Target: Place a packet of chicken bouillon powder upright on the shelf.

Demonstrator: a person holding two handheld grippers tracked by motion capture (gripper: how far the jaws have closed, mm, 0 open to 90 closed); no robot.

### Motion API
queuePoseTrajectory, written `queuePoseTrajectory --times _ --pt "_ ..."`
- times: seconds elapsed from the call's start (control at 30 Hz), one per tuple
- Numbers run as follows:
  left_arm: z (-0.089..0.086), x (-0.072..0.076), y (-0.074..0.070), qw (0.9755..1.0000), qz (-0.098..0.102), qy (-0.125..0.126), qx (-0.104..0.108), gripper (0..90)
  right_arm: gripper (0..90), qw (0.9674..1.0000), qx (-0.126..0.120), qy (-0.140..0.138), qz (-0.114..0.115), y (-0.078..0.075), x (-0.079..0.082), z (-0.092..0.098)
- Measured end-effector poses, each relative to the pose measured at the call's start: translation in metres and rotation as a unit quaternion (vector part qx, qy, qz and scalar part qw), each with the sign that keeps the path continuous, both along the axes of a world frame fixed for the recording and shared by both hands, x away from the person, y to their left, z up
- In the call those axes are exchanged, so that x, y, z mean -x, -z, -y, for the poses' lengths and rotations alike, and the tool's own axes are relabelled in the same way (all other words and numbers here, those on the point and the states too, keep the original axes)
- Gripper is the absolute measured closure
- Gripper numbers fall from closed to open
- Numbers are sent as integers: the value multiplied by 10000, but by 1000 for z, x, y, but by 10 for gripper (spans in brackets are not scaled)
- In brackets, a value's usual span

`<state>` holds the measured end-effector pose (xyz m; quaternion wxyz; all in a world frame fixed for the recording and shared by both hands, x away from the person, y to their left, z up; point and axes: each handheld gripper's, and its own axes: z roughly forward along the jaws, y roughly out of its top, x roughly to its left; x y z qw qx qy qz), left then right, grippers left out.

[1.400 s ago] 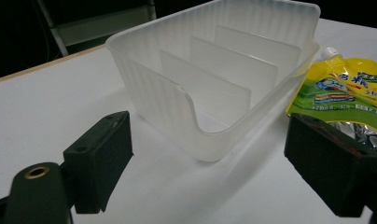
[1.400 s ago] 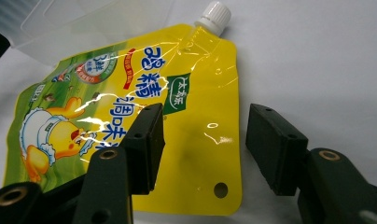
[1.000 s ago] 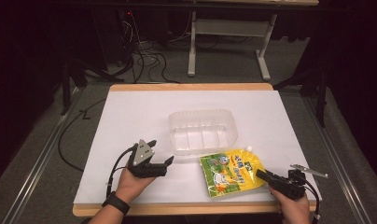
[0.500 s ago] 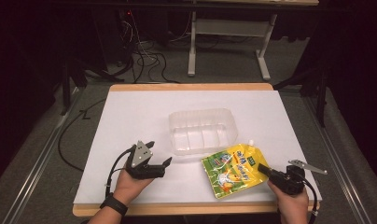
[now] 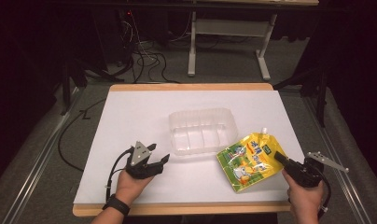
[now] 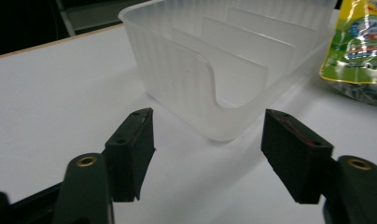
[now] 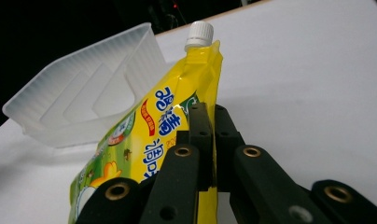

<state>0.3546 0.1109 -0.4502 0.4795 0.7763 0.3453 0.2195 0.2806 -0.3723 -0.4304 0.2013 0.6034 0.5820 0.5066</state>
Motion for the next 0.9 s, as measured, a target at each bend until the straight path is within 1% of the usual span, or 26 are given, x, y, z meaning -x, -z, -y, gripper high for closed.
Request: queuePoseTrajectory --times 0.03,0.07,0.1,0.17,0.2,0.27,0.3,0.33,0.37,0.4,0.43,0.47,0.5,0.57,0.63,0.73,0.83,0.9 --pt "5 -2 0 10000 41 -73 30 410 900 10000 10 9 12 -1 -1 0" --pt "9 -4 1 9998 31 -143 117 430 900 10000 27 9 37 -2 -1 0" --pt "14 -7 1 9994 29 -268 199 436 900 10000 32 14 41 -2 -2 0" --pt "22 -12 4 9984 -13 -469 318 470 900 10000 54 22 52 -3 -2 0" --pt "26 -14 5 9977 -14 -580 336 493 900 9999 73 15 86 -3 -2 1" --pt "31 -18 8 9969 -22 -691 375 550 900 9999 76 46 93 -3 -2 2" --pt "34 -19 8 9967 14 -742 320 590 900 9999 61 61 94 -3 -2 4" --pt "37 -19 9 9960 133 -854 225 633 900 9999 65 67 109 -3 -2 5" --pt "37 -19 9 9957 174 -898 169 684 900 9999 49 94 112 -4 -1 7" --pt "37 -20 9 9955 198 -915 149 699 900 9999 30 112 114 -4 -1 8" --pt "37 -20 8 9948 247 -980 110 740 900 9998 12 143 120 -4 -1 9" --pt "36 -21 8 9940 289 -1050 60 762 900 9998 10 156 126 -5 0 11" --pt "34 -22 8 9935 284 -1100 33 772 900 9997 21 173 162 -5 0 12" --pt "28 -25 7 9930 238 -1154 40 786 900 9995 65 216 228 -9 2 13" --pt "24 -25 7 9931 248 -1149 -35 790 900 9991 113 231 338 -13 4 13" --pt "22 -24 6 9938 241 -1083 -83 790 900 9981 218 282 510 -22 6 11" --pt "20 -25 6 9943 207 -1046 -27 789 900 9965 317 275 727 -31 10 8" --pt "20 -25 6 9943 229 -1037 -51 786 900 9953 366 255 858 -36 11 6"
